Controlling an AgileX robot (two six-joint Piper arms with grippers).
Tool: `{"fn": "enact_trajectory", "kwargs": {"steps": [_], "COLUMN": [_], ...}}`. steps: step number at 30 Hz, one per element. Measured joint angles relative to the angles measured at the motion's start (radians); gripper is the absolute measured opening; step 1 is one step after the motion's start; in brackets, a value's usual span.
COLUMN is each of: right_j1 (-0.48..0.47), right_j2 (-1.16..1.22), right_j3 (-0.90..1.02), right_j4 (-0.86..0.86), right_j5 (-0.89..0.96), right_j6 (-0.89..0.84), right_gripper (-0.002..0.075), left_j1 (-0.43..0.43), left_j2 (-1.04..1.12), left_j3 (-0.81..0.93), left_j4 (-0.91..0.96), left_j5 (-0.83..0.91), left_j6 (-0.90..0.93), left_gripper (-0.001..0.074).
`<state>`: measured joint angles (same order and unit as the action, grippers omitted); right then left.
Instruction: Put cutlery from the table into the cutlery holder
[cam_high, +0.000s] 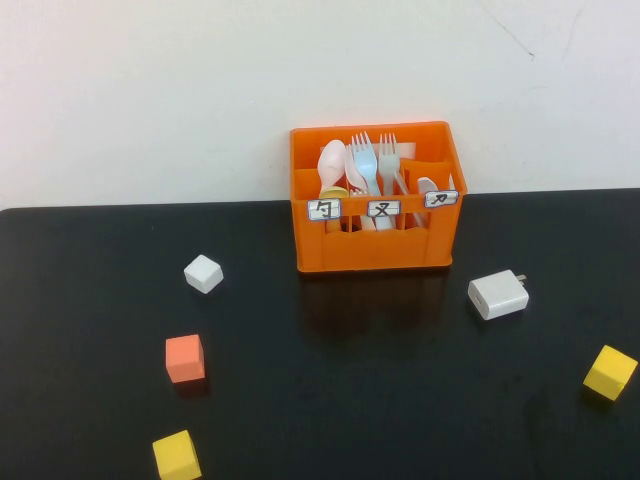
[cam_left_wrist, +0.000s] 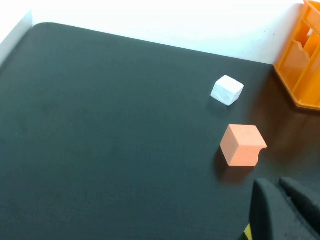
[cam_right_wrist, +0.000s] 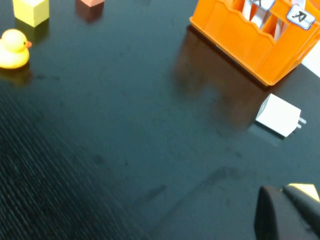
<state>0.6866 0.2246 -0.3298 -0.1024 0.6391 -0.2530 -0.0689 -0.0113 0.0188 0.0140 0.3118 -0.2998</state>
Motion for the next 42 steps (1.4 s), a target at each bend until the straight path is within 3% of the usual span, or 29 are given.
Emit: {"fn": "enact_trajectory", "kwargs": {"steps": [32, 35, 42], "right_j1": [-0.008, -0.082, -0.369], "right_j2": [-0.005, -0.011, -0.011], "right_j3": [0.0, 0.0, 0.008], "right_j4": [0.002, 0.002, 0.08], "right_j5": [0.0, -0.006, -0.166], "right_j6": [-0.004, -0.006, 0.038], "right_gripper": [-0.0002, -0.0002, -0.0002], "left_j1": [0.002, 0.002, 0.002], "left_j2": [0.0, 0.0, 0.0], "left_j3": [0.0, 0.0, 0.0], "left_j4": [-0.002, -0.002, -0.002], "left_j5": [0.002, 0.002, 0.002], "left_j6": [0.043, 0.043, 0.04], "left_gripper": [-0.0001, -0.0001, -0.0001]}}
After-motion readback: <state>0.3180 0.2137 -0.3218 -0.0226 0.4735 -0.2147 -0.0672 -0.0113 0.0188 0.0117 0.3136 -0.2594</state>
